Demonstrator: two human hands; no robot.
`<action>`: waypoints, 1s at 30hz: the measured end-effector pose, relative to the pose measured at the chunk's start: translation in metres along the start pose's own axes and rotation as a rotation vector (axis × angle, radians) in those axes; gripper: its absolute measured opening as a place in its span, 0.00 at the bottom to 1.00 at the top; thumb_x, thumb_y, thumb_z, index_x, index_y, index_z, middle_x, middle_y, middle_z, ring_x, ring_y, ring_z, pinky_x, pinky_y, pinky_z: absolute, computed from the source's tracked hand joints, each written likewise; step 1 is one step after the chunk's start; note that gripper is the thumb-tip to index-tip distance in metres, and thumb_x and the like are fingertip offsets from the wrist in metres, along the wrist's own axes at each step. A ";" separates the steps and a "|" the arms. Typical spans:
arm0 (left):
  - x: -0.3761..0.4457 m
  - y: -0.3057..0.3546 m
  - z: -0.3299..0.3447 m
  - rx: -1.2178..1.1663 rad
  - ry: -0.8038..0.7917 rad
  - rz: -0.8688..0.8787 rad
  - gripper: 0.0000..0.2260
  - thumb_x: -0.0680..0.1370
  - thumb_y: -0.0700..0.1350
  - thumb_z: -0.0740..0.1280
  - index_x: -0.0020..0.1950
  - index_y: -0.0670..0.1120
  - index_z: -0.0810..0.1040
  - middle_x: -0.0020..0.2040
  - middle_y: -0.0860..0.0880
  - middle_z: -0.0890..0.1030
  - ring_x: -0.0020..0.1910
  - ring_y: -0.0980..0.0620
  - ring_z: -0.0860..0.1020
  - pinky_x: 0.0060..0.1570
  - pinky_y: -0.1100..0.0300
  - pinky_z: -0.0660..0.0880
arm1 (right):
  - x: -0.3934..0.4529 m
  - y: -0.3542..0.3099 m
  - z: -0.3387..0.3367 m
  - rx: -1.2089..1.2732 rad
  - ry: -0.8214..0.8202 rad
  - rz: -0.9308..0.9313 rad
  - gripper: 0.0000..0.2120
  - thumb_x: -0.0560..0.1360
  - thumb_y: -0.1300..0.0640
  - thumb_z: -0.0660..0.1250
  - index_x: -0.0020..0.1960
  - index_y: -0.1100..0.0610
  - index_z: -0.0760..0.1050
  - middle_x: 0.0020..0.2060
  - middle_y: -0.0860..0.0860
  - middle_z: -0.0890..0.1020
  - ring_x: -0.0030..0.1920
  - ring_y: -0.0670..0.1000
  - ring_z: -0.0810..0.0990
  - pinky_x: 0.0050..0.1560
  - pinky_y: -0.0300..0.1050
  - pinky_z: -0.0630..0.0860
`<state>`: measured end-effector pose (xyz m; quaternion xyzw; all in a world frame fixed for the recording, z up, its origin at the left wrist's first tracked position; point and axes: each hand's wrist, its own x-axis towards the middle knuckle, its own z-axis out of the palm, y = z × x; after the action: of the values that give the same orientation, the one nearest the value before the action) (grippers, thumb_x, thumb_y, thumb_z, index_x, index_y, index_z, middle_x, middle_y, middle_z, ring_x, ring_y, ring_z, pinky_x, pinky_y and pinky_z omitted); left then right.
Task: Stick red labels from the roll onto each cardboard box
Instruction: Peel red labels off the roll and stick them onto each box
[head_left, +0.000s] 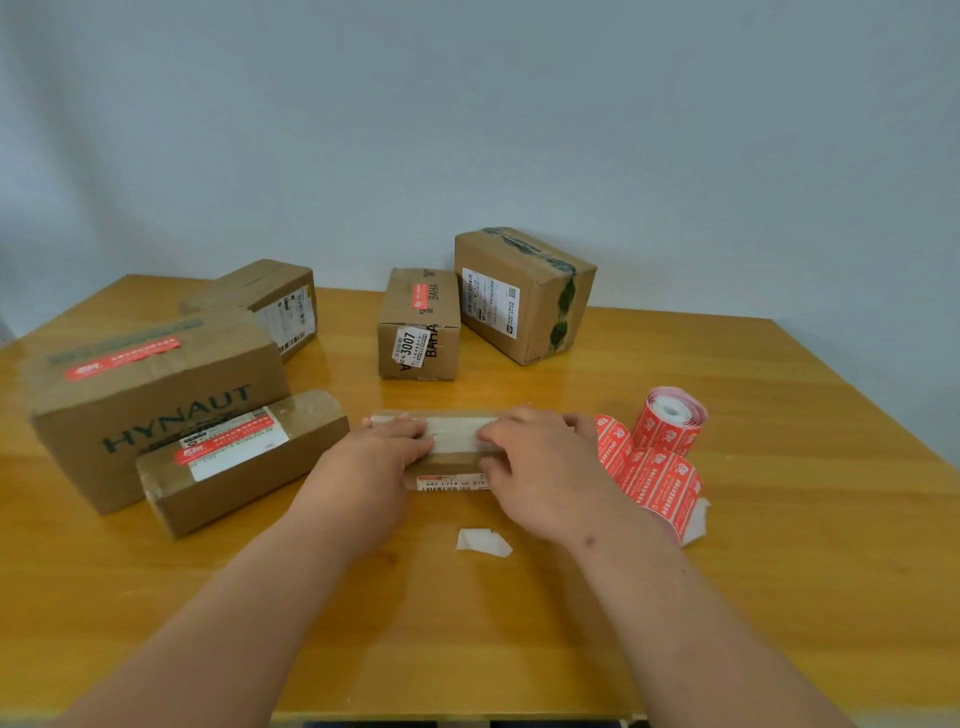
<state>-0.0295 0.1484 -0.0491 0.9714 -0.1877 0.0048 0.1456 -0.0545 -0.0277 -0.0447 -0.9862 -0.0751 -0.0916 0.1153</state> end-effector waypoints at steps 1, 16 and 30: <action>0.000 0.002 -0.002 0.011 -0.015 -0.018 0.30 0.79 0.33 0.59 0.77 0.56 0.59 0.79 0.59 0.55 0.78 0.58 0.50 0.74 0.62 0.43 | -0.001 0.003 -0.003 0.020 0.010 0.029 0.11 0.79 0.49 0.58 0.58 0.45 0.76 0.53 0.43 0.75 0.58 0.48 0.72 0.64 0.52 0.55; -0.010 0.029 0.000 -0.236 0.236 -0.072 0.28 0.80 0.36 0.59 0.77 0.56 0.59 0.76 0.55 0.64 0.77 0.54 0.56 0.73 0.60 0.47 | -0.028 0.052 -0.006 -0.064 0.042 0.436 0.21 0.75 0.47 0.62 0.67 0.45 0.69 0.64 0.48 0.67 0.64 0.54 0.64 0.64 0.52 0.61; 0.007 0.084 0.018 -0.564 0.158 0.118 0.19 0.78 0.55 0.66 0.69 0.61 0.71 0.56 0.64 0.73 0.48 0.66 0.74 0.46 0.72 0.70 | -0.021 0.070 -0.008 0.197 0.634 0.137 0.12 0.72 0.66 0.65 0.48 0.55 0.82 0.43 0.48 0.78 0.45 0.50 0.77 0.43 0.55 0.77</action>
<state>-0.0544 0.0657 -0.0421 0.8765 -0.2260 0.0365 0.4235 -0.0639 -0.1001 -0.0558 -0.8954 0.0224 -0.3782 0.2337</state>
